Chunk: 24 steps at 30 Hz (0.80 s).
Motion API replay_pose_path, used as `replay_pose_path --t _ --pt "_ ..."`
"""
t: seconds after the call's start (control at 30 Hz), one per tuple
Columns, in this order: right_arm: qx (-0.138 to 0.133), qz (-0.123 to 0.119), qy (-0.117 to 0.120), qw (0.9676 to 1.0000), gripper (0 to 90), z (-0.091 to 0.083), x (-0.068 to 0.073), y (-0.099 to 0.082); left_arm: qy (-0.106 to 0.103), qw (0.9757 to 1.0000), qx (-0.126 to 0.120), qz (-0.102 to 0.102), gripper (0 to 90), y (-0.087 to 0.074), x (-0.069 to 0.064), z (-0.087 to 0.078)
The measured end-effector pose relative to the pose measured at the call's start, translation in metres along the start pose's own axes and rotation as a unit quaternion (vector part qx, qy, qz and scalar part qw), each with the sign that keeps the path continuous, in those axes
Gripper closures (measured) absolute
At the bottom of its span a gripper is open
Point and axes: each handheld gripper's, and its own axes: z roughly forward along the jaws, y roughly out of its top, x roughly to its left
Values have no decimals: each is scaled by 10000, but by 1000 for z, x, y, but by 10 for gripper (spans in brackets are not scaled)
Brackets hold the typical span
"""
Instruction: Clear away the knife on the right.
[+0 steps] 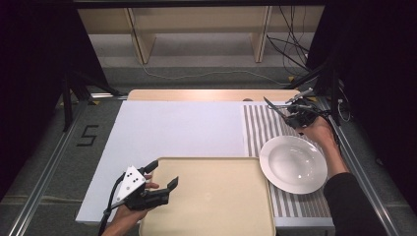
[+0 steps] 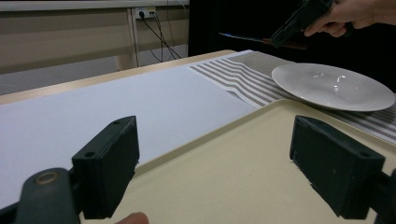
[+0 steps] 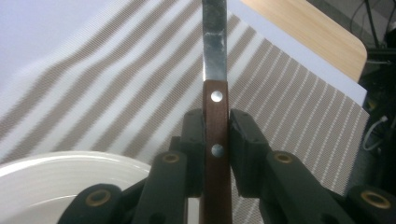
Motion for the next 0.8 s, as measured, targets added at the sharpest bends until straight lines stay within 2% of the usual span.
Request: replay_pose_path --t 0.13,0.27,0.5,0.6,0.7,0.8 --pt "-226 80 131 9996 774 -11 11 -4 -5 10000 4 -11 155 0 0 0" --pt "-474 59 256 9985 774 -20 25 -11 -1 10000 11 -5 155 0 0 0" --pt "-695 -114 284 9971 773 -38 46 -19 9 10000 5 17 155 0 0 0" --pt "-883 -49 484 9949 773 -48 51 -22 -3 10000 -20 21 155 1 -1 -1" --pt "-968 -24 498 9941 773 -56 58 -25 -6 10000 -22 25 155 1 -1 -1" --pt "-1055 -38 660 9922 772 -63 67 -29 -8 10000 -35 45 155 2 -2 -2"
